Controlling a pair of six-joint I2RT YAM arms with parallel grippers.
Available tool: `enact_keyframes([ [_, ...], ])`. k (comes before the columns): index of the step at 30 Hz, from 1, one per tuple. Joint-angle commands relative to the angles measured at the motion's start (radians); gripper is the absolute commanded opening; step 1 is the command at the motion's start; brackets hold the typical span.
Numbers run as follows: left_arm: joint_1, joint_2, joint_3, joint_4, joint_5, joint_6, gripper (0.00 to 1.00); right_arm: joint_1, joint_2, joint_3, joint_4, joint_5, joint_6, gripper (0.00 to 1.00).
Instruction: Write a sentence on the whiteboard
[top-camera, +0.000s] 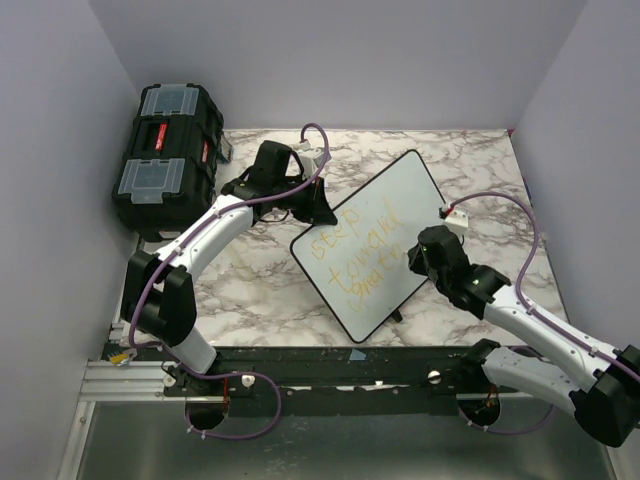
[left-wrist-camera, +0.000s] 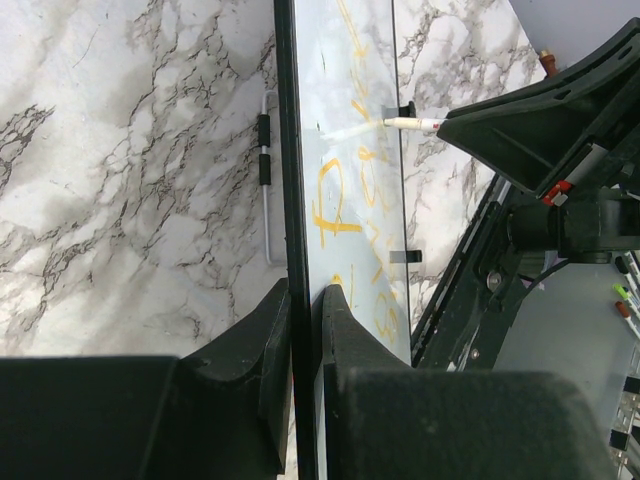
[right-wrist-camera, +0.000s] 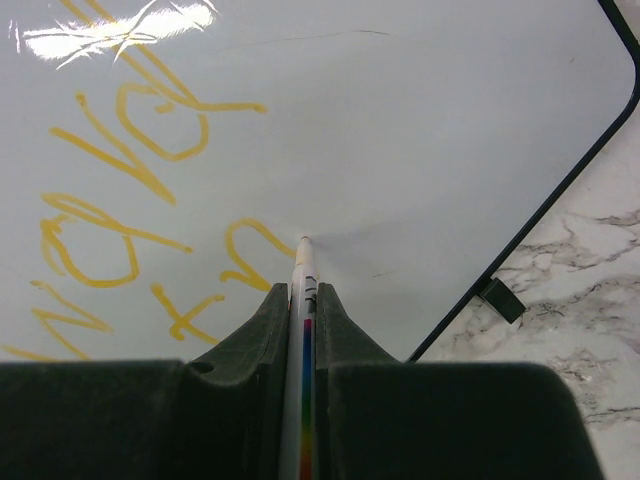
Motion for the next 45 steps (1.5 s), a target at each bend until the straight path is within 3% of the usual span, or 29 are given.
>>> enact_keyframes([
  [1,-0.018,0.008,-0.014,-0.027,-0.019,0.113,0.0,-0.005,0.015,0.015,0.045,0.023,-0.011,0.01],
  [26,-0.019,0.004,-0.015,-0.029,-0.019,0.111,0.0,-0.024,0.035,-0.043,0.074,0.027,-0.001,0.01],
  [45,-0.019,0.011,-0.01,-0.029,-0.017,0.111,0.0,-0.038,0.123,0.023,0.155,-0.018,-0.045,0.01],
])
